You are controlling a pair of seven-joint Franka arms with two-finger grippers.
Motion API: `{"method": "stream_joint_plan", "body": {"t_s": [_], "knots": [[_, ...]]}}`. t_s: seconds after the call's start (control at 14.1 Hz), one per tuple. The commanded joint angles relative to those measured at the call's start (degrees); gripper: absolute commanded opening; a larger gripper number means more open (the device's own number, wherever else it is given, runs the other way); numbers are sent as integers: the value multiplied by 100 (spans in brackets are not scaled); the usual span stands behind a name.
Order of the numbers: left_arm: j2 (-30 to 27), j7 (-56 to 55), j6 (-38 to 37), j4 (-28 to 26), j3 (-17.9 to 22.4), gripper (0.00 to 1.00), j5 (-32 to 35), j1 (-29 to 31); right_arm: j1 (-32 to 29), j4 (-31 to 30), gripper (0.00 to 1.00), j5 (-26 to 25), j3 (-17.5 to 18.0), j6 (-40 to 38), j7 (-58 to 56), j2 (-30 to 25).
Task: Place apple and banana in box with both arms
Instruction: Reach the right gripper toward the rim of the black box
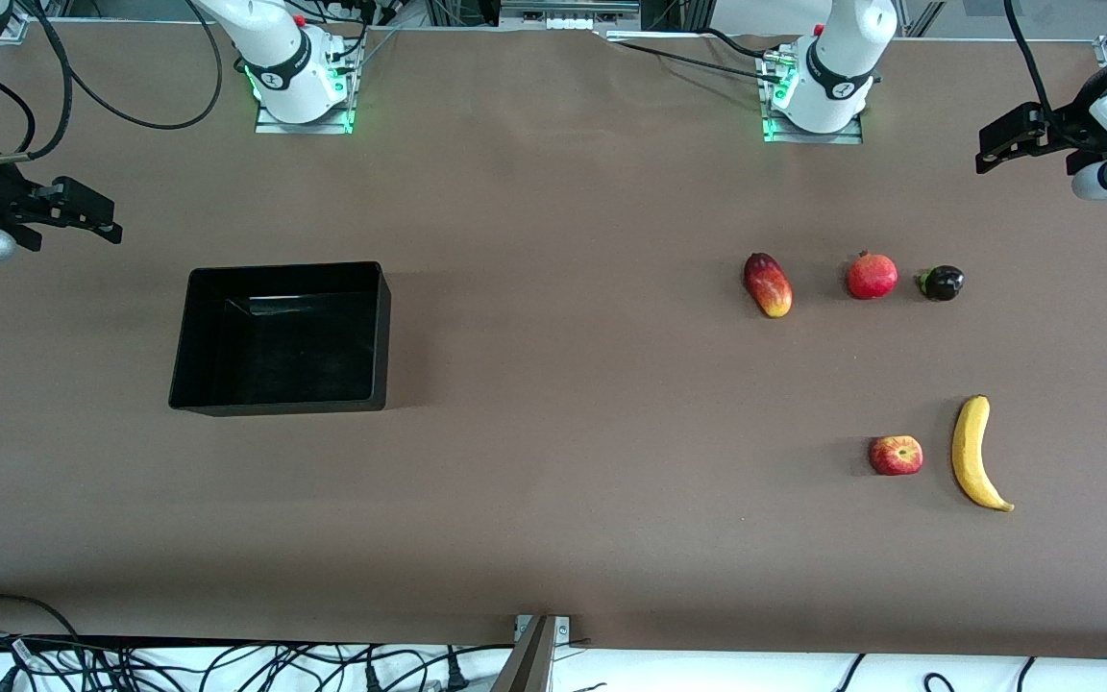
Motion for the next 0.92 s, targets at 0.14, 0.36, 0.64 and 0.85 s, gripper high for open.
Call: {"method": "stream_joint_plan", "body": {"t_s": [0.14, 0.36, 0.64, 0.85], "knots": [[-118, -32, 27, -119, -391, 100, -129, 370, -118, 180, 100, -92, 98, -110, -83, 78], [-118, -41, 27, -119, -391, 100, -129, 370, -136, 172, 100, -101, 98, -119, -57, 113], [-118, -41, 27, -119, -391, 100, -129, 370, -145, 14, 100, -153, 72, -67, -13, 262], [-118, -41, 27, -119, -400, 100, -129, 370, -179, -249, 100, -242, -50, 389, 49, 753]]}}
